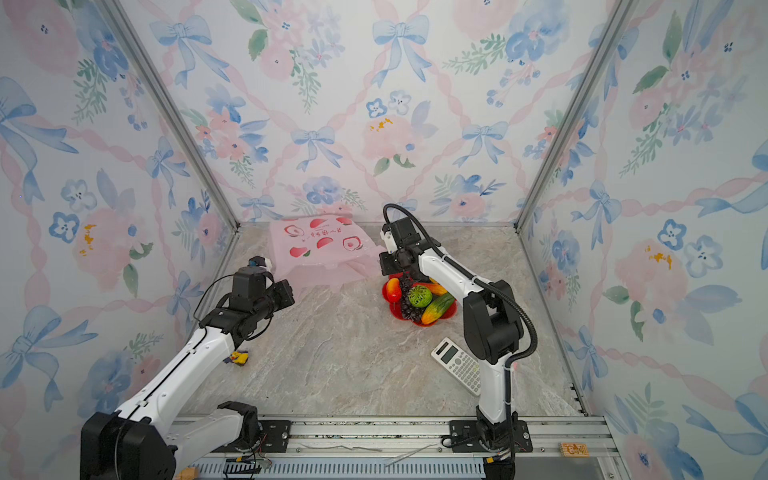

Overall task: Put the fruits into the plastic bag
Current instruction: 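Lift the bag's near edge with the left gripper to open the mouth beside the bowl, then hold the bag mouth open with both grippers next to the fruit bowl, then release the bag with the right gripper and move it over the fruit bowl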

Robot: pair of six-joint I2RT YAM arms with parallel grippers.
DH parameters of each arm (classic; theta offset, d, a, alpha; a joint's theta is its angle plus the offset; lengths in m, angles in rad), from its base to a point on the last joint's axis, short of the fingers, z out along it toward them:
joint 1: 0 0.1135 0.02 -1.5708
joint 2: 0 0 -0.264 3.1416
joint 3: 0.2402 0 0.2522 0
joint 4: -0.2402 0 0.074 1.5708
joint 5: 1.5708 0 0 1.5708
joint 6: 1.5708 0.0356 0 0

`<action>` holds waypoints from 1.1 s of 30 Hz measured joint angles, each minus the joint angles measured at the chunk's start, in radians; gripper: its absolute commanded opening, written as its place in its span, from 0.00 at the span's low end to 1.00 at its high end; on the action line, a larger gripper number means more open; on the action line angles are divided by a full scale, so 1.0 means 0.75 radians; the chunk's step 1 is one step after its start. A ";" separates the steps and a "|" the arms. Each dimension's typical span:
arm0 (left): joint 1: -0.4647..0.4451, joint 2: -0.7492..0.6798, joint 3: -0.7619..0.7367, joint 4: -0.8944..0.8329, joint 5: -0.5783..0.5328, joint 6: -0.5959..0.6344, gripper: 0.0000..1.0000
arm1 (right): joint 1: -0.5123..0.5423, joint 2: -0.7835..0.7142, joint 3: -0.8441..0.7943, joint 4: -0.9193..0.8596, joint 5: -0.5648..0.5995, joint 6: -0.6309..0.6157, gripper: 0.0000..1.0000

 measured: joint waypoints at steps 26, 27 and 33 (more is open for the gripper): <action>-0.305 0.152 -0.121 0.337 0.067 -0.373 0.00 | -0.106 -0.203 0.055 -0.116 0.019 0.100 0.96; -0.312 0.167 -0.116 0.339 0.069 -0.375 0.00 | -0.107 -0.252 0.035 -0.122 0.019 0.107 0.96; -0.332 0.212 -0.106 0.379 0.083 -0.388 0.00 | -0.146 -0.507 -0.080 -0.141 -0.132 0.182 0.96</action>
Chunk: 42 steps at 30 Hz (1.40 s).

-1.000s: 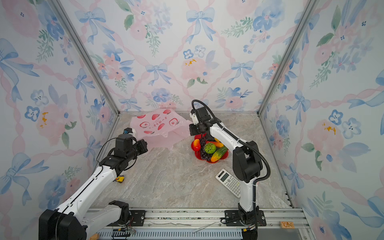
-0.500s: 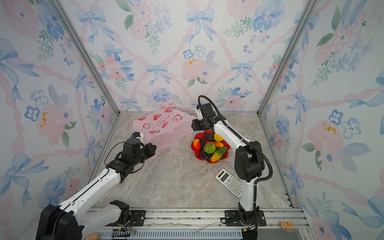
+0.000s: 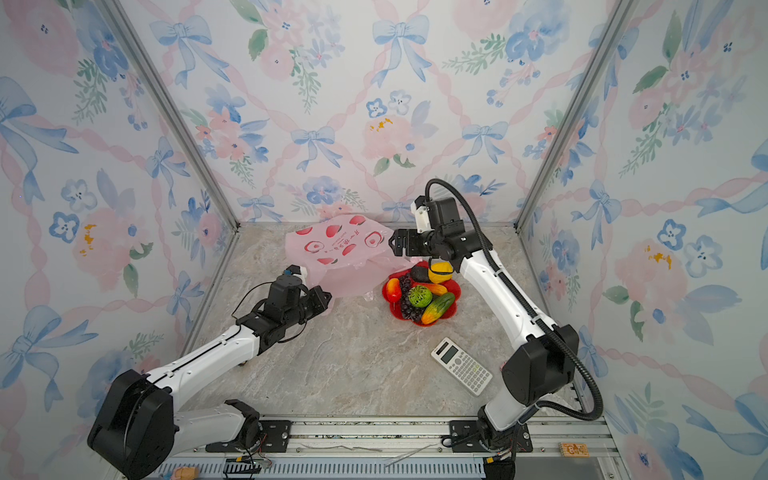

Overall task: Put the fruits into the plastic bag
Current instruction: 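Release the bag with the right gripper and move it over the fruit bowl, then lower the right gripper and grasp the round green fruit in the bowl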

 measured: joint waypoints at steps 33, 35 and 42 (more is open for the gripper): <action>0.000 -0.039 0.010 0.018 0.035 0.000 0.00 | 0.168 0.042 -0.056 -0.755 0.382 -0.146 0.96; 0.000 -0.039 0.010 0.018 0.039 0.000 0.00 | 0.181 0.133 -0.032 -0.757 0.392 -0.161 0.97; 0.000 -0.039 0.010 0.016 0.048 -0.001 0.00 | 0.186 0.310 0.016 -0.761 0.439 -0.174 0.96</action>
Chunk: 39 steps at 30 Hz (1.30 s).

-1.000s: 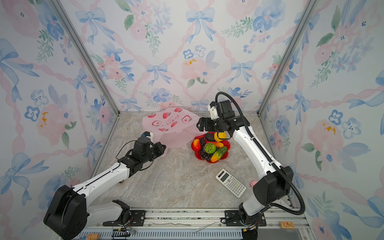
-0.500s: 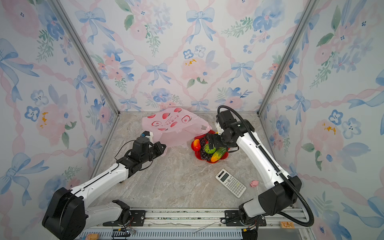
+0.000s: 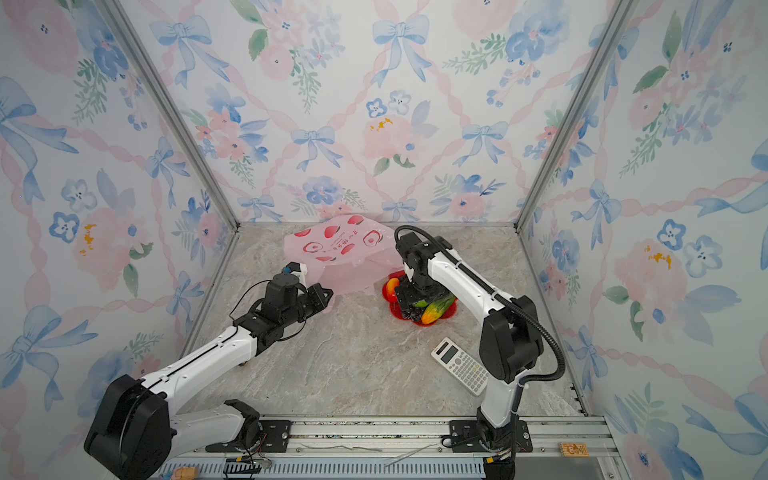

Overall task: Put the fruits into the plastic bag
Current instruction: 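Lower the right gripper and grasp the round green fruit in the bowl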

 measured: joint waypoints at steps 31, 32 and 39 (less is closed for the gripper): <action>0.000 -0.017 0.000 -0.013 0.000 -0.004 0.00 | -0.056 0.220 0.129 0.010 0.061 0.045 0.70; 0.000 -0.017 0.000 -0.012 0.001 -0.004 0.00 | -0.056 0.220 0.129 0.010 0.060 0.045 0.67; 0.000 -0.017 0.000 -0.012 0.001 -0.004 0.00 | -0.071 0.220 0.131 0.015 0.031 0.052 0.56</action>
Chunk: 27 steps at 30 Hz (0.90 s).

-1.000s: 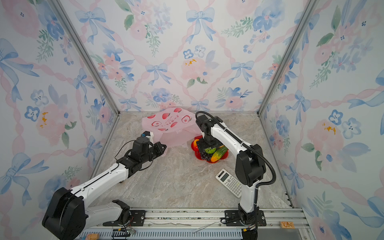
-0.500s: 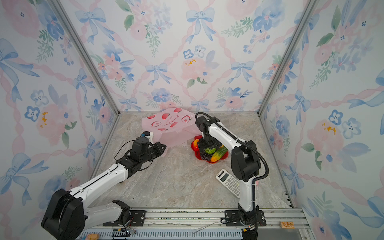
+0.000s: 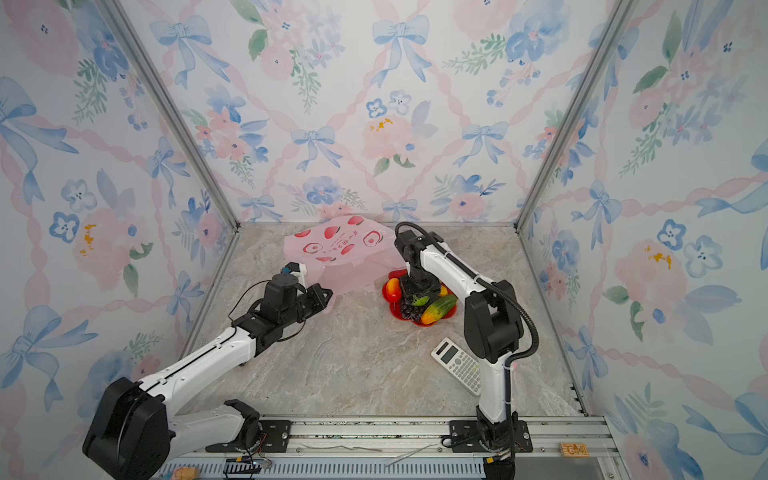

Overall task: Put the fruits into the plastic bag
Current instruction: 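Lower the right gripper and grasp the round green fruit in the bowl, then lift the green fruit and carry it toward the bag mouth held by the left gripper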

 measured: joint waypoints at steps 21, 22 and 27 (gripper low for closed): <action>0.000 -0.001 0.000 -0.001 0.000 -0.001 0.00 | -0.100 -0.224 -0.061 0.055 -0.270 0.052 0.52; -0.001 -0.001 0.000 -0.001 0.000 -0.002 0.00 | -0.110 -0.253 -0.081 0.068 -0.303 0.061 0.52; -0.018 0.002 0.009 0.001 0.001 -0.007 0.00 | -0.127 -0.389 -0.198 0.191 -0.496 0.161 0.51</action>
